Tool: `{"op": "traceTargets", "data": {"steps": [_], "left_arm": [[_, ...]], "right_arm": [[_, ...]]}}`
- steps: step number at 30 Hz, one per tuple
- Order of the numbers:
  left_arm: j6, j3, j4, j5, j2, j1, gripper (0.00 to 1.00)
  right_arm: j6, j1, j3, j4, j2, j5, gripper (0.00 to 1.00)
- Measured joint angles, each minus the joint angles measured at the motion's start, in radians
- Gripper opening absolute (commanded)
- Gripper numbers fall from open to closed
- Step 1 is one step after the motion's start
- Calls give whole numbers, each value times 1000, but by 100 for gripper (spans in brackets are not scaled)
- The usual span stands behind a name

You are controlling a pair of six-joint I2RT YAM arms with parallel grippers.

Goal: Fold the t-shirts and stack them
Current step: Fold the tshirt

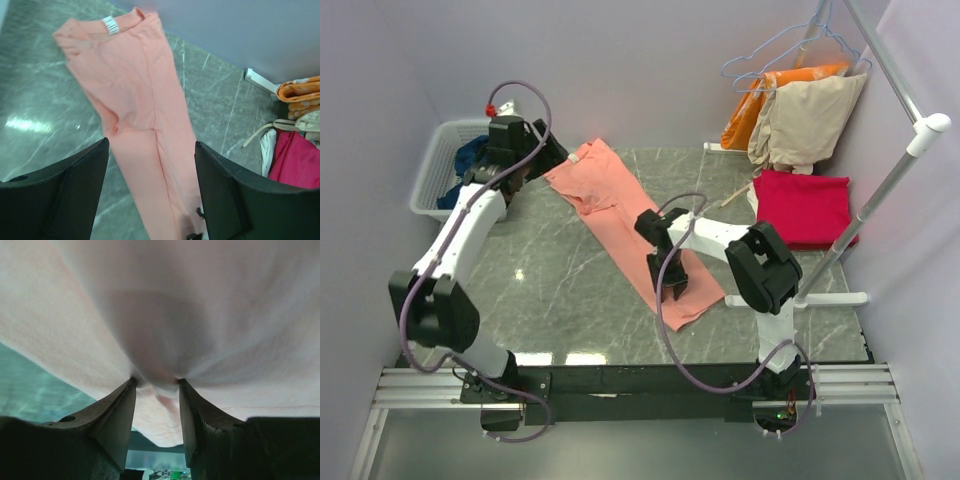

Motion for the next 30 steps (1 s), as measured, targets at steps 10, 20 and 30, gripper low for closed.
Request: {"op": "traceTargets", "data": {"steps": [10,20,30], "left_arm": [[-27,-172,-228,-69,-406,0,76],[-50,-247,-451,-105,-673,0,77],[-92,-461,-541,-50,-744,0,75]], "right_arm": [[158,238,275,-31,177,-88,44],[273,310,632,-6,372,-104,41],[349,302,276,-6,-101,163,47]]}}
